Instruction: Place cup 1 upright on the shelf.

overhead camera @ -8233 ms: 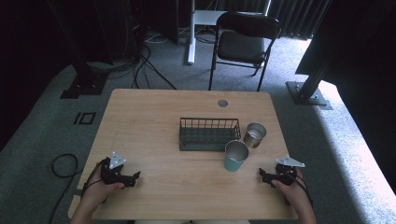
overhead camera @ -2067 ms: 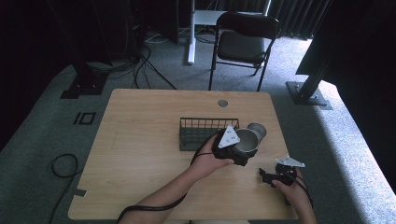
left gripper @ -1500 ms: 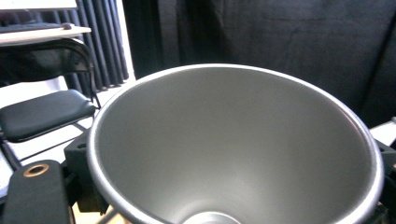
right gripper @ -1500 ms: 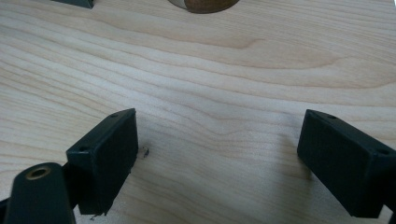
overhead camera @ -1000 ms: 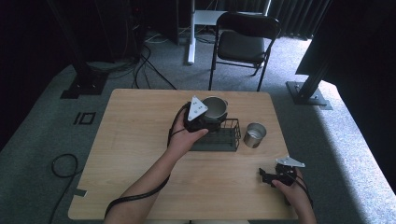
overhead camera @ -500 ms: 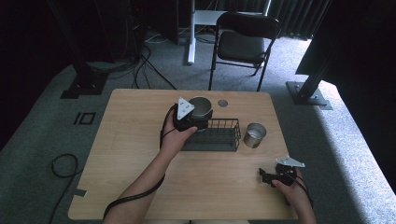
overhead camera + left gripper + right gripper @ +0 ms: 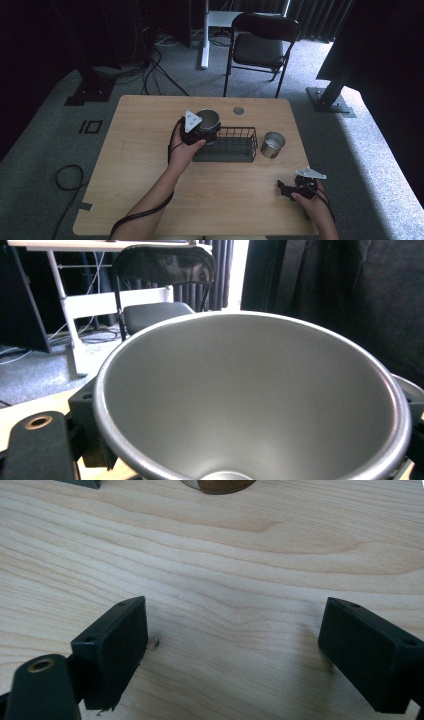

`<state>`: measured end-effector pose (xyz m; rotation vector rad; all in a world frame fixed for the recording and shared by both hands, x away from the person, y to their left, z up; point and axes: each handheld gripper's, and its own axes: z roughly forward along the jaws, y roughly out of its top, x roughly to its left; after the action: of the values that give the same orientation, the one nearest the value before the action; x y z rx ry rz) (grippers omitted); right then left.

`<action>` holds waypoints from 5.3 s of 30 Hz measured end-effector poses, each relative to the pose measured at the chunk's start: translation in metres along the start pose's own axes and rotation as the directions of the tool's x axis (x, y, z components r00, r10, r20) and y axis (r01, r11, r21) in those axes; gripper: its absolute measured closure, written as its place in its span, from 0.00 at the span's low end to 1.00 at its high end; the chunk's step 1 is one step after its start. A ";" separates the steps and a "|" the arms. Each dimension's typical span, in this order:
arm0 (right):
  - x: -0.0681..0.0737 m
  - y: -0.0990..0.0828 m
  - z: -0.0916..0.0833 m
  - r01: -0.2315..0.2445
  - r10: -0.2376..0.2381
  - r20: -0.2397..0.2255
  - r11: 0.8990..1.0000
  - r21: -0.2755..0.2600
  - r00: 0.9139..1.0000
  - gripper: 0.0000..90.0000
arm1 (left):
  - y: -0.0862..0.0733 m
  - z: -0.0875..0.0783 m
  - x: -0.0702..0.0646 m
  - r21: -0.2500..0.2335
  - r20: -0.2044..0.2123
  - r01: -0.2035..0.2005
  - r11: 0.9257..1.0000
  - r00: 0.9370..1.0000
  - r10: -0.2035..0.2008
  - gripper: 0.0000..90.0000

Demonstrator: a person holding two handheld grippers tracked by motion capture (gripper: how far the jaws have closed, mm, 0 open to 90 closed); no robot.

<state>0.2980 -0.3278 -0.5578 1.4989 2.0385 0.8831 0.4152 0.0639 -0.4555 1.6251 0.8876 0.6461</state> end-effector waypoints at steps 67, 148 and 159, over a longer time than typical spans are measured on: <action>0.000 0.000 0.000 -0.001 0.001 0.000 1.000 0.000 1.000 0.13 | -0.023 -0.049 0.015 0.129 0.047 -0.061 0.990 0.997 0.055 0.03; 0.000 0.000 0.000 0.003 -0.003 0.001 1.000 0.000 1.000 0.13 | -0.136 -0.218 0.133 0.412 -0.165 0.086 0.907 0.986 -0.019 0.03; 0.000 0.000 0.000 0.003 -0.003 0.000 1.000 -0.001 1.000 0.13 | -0.147 -0.225 0.141 0.430 -0.288 0.190 0.883 0.955 -0.065 0.03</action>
<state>0.2981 -0.3280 -0.5580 1.4950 2.0397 0.8819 0.2847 0.3207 -0.5523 1.8966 1.4176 0.5995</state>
